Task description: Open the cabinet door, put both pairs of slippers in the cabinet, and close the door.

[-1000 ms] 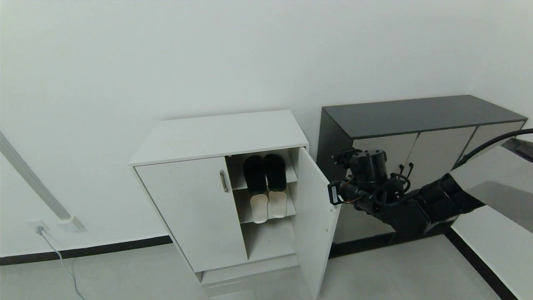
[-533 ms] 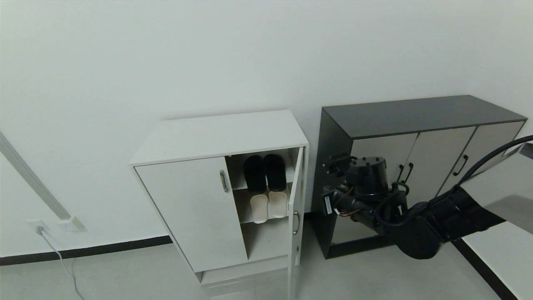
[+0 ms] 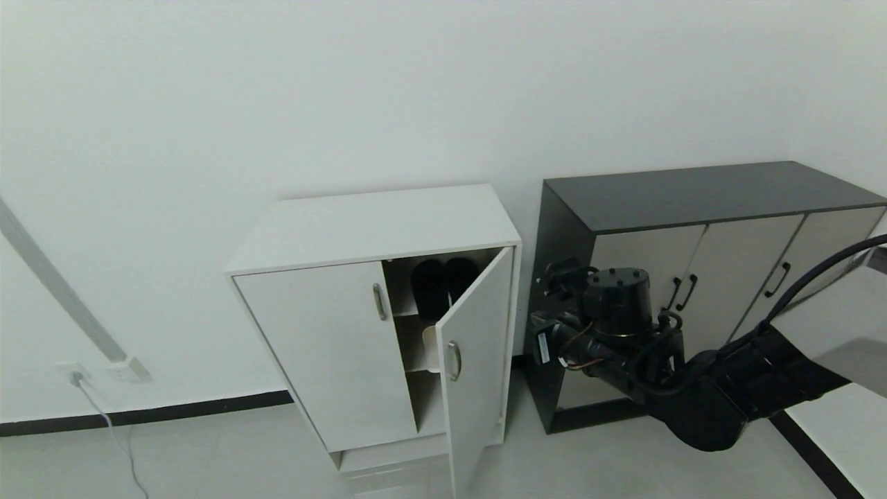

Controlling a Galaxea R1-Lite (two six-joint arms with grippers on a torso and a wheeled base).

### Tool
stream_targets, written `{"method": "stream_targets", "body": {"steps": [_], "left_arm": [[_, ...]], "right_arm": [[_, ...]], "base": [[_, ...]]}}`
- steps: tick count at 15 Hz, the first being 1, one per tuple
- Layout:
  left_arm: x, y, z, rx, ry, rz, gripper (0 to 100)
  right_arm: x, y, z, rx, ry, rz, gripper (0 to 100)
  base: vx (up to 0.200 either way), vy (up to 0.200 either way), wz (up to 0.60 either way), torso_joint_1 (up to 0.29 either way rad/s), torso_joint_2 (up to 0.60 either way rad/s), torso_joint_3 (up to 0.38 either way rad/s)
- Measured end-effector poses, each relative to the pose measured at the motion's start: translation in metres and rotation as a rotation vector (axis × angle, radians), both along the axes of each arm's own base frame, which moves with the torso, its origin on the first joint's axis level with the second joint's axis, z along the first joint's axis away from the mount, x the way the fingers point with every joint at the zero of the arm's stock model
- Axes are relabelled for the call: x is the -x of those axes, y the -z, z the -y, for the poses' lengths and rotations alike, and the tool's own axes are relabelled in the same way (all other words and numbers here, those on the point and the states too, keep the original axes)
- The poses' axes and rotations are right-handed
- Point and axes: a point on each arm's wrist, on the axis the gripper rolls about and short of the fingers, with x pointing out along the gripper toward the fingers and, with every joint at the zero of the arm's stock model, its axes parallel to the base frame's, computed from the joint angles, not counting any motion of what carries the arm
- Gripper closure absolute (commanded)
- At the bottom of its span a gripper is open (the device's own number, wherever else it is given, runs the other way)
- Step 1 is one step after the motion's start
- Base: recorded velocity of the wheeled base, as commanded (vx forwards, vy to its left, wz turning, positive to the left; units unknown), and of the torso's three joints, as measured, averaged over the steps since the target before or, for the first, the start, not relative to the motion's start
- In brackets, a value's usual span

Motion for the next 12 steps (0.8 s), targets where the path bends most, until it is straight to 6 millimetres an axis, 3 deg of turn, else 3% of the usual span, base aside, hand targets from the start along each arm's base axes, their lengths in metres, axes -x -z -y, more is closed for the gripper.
{"method": "stream_targets", "body": {"steps": [3, 12], "left_arm": [[0.0, 0.0, 0.0, 0.0, -0.001, 0.0, 100], [0.0, 0.0, 0.0, 0.0, 0.001, 0.0, 100]], "right_arm": [[0.002, 0.001, -0.001, -0.009, -0.032, -0.005, 100], [0.013, 0.007, 0.011, 0.012, -0.044, 0.03, 100]], "base": [[0.0, 0.0, 0.6, 0.01, 0.0, 0.001], [0.0, 0.0, 0.0, 0.0, 0.0, 0.0]]}}
